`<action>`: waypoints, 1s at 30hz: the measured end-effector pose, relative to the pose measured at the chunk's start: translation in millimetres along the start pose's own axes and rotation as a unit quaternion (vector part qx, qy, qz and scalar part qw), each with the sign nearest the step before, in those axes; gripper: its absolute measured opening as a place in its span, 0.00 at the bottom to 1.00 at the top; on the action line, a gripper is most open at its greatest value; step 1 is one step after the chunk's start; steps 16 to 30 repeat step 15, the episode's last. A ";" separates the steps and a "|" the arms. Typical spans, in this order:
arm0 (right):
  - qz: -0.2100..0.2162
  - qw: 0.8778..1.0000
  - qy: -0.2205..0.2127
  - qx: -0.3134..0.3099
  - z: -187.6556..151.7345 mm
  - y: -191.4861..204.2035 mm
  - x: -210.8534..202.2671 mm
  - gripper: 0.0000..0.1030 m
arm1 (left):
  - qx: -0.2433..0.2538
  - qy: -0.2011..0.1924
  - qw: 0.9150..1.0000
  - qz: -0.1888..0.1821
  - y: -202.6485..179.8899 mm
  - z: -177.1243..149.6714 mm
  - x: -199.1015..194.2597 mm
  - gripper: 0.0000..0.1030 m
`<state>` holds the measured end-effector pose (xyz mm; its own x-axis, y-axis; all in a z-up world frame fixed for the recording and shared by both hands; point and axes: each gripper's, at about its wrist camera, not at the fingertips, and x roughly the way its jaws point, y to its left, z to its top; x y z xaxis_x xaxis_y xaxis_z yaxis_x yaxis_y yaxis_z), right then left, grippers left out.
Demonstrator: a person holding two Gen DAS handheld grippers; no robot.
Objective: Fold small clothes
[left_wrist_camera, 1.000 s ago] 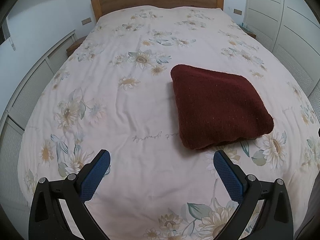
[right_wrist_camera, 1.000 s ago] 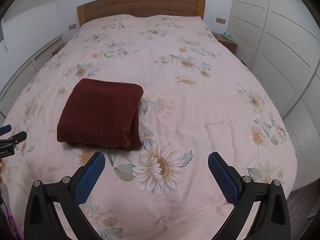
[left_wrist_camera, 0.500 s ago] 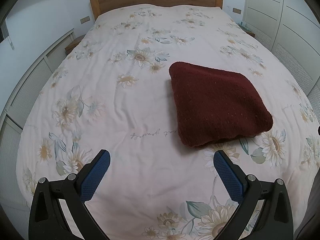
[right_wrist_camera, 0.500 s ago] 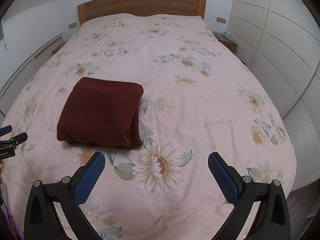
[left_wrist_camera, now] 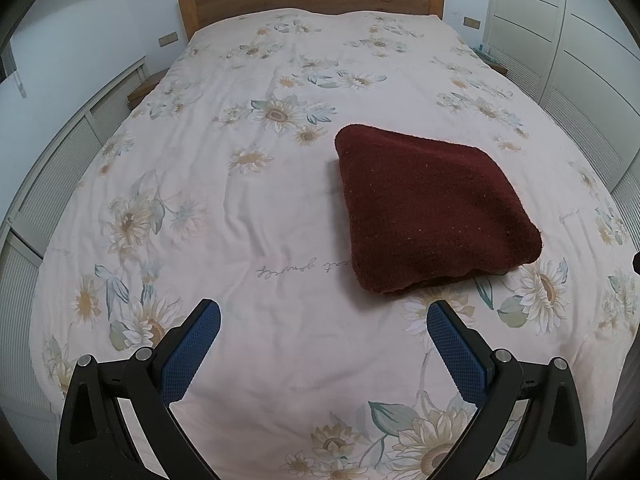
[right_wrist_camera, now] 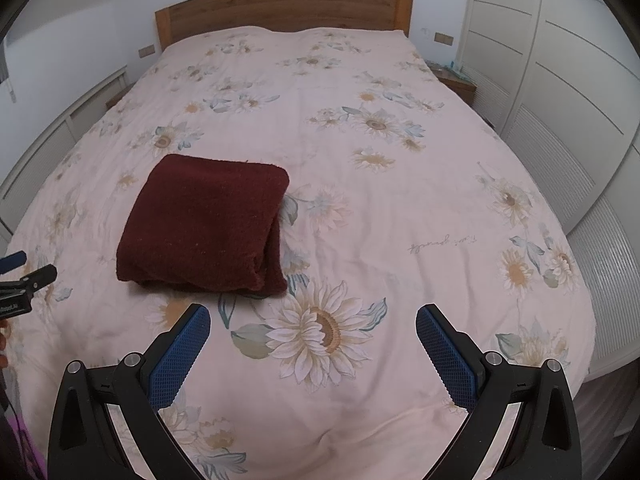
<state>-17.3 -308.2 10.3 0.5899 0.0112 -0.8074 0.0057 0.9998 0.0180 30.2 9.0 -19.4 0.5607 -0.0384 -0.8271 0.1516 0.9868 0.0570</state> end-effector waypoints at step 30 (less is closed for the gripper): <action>-0.002 1.000 0.004 -0.005 -0.6 -3.4 2.5 1.00 | 0.000 0.001 1.000 0.000 2.5 -0.5 0.3 0.99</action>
